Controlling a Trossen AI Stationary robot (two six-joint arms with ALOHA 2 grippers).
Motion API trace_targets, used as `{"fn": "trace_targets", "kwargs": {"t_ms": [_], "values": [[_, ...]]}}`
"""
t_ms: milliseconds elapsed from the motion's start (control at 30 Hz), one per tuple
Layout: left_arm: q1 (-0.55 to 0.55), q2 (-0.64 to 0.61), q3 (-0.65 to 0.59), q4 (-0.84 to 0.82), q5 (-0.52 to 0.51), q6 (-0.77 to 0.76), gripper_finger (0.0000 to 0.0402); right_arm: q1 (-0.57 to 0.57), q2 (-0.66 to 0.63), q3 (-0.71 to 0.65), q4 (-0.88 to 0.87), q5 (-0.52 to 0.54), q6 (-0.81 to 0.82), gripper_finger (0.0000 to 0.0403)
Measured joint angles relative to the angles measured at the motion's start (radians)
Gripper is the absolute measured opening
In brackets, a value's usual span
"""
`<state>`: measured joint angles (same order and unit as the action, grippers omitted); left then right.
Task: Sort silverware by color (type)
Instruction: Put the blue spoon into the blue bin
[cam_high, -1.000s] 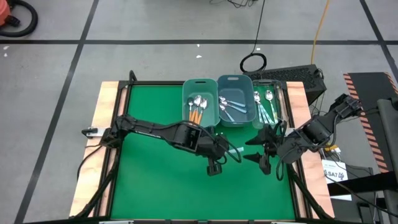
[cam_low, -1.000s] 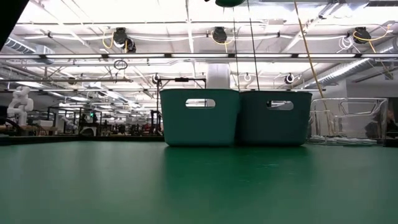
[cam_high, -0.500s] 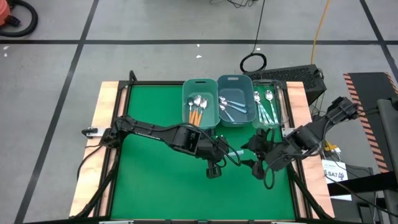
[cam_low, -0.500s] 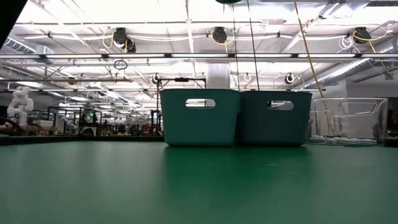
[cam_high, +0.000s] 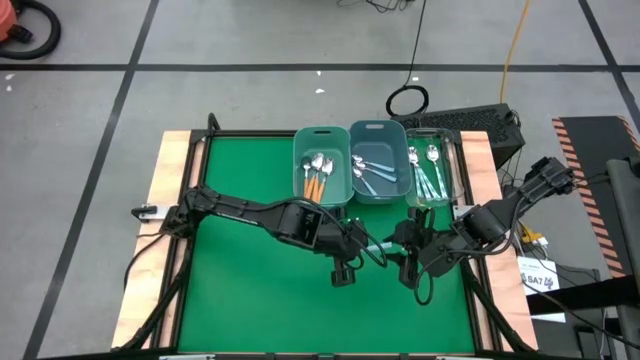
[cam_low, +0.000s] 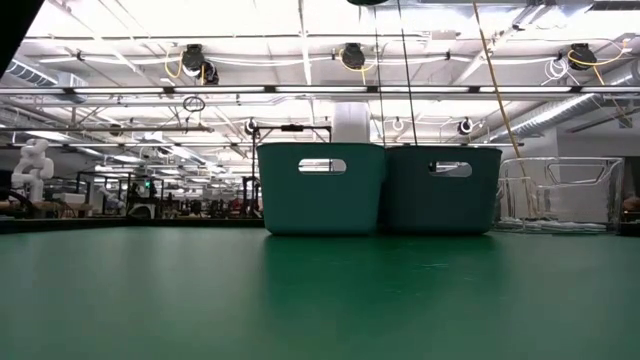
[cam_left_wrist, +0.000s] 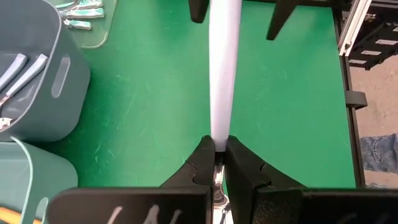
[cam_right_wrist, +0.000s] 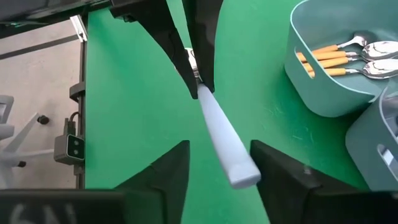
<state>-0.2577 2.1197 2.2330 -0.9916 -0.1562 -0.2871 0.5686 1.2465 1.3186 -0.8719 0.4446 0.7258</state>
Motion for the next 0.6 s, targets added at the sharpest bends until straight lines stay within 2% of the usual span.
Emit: {"fn": "trace_targets", "kwargs": {"t_ms": [333, 433, 600], "values": [[0.0, 0.0, 0.0, 0.0, 0.015, 0.006, 0.0017, 0.0, 0.0, 0.0, 0.002, -0.005, -0.009, 0.0072], [0.0, 0.0, 0.0, -0.001, 0.016, 0.009, 0.0017, 0.0, 0.0, 0.0, 0.004, -0.009, -0.01, 0.006], [0.0, 0.0, 0.0, 0.0, 0.016, -0.004, 0.0019, 0.0, 0.0, 0.0, 0.003, -0.009, -0.008, 0.0064]]}}
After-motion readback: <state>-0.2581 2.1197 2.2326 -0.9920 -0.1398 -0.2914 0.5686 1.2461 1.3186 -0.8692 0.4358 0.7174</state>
